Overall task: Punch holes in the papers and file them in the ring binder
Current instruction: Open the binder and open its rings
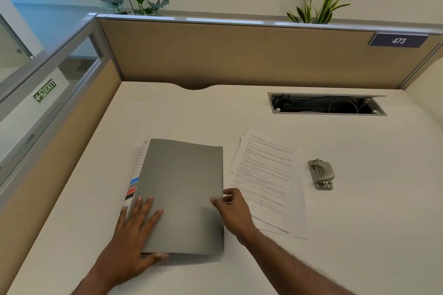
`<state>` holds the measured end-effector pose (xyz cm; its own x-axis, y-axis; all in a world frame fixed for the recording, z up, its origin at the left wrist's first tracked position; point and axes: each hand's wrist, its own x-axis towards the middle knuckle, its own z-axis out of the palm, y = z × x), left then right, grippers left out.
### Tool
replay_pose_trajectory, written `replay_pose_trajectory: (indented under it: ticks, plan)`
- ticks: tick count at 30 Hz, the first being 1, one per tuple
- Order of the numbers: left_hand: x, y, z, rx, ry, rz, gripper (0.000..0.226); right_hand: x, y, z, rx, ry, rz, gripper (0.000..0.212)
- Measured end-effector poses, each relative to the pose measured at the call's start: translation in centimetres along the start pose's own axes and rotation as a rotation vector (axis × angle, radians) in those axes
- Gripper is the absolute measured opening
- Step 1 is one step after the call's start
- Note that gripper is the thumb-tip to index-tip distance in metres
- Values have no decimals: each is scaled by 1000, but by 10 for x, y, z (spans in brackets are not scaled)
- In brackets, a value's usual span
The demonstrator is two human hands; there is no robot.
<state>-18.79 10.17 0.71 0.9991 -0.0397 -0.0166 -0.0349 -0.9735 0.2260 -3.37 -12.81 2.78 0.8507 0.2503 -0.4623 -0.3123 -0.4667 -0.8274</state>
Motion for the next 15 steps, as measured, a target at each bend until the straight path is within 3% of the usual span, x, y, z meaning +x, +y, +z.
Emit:
replay_pose_trajectory:
  ticks: [5, 8, 11, 13, 15]
  plan:
    - [-14, -14, 2, -311, 220, -10, 92, -1, 0, 0, -59, 95, -126, 37]
    - [-21, -11, -3, -573, 329, -81, 94, 3, 11, 2, -403, 88, -386, 32]
    - [-26, -5, -2, -793, 489, -198, 85, 7, 25, 9, -792, -109, -467, 65]
    - [-32, 0, 8, -879, 658, -353, 42, 9, 32, 13, -868, -137, -448, 75]
    - [-35, -1, 13, -1032, 794, -664, 58, 11, 37, 14, -884, -126, -443, 74]
